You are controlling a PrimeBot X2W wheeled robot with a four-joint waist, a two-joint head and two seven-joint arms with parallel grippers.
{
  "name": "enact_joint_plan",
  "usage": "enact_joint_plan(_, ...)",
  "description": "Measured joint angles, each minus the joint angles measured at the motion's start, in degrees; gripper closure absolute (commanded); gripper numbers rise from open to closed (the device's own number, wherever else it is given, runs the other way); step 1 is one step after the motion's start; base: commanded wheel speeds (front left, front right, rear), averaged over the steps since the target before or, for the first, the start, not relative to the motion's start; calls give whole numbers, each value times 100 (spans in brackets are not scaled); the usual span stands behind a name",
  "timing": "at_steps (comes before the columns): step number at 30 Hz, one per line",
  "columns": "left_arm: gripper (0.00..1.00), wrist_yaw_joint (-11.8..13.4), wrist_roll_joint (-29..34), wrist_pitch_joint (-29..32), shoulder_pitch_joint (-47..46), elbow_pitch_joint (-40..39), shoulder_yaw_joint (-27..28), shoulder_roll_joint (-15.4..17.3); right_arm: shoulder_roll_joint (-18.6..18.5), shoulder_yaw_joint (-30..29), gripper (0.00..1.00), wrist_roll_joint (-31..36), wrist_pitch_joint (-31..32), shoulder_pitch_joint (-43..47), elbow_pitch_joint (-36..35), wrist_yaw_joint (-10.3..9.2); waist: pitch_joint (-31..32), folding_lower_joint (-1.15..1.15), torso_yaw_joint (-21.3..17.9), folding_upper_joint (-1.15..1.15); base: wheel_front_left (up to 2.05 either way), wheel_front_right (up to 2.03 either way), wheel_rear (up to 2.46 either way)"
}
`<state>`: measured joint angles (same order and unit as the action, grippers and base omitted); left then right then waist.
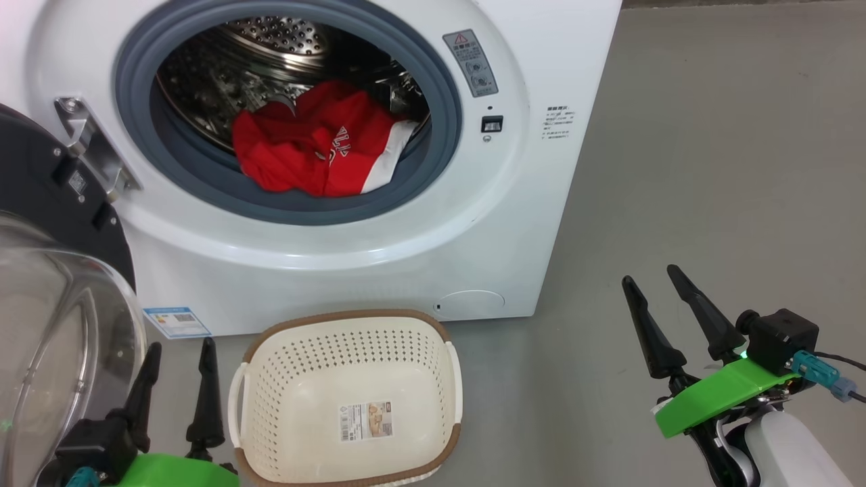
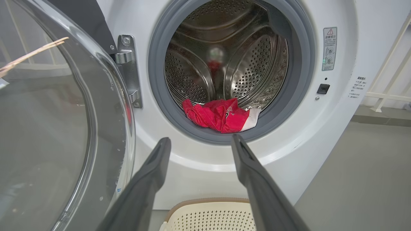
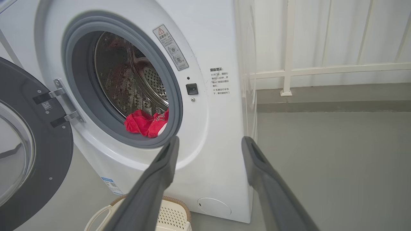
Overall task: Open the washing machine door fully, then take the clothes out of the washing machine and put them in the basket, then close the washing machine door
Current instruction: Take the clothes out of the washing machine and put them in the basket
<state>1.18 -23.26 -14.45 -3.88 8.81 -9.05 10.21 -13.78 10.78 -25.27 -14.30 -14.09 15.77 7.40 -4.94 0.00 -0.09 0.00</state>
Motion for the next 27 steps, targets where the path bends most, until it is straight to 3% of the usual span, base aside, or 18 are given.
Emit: enact_joint_plan(27,0,7,51,0,-20,1,22,-4,21,-10,0,0,0,-1,0,0,-113,0,0,0,0,0,0)
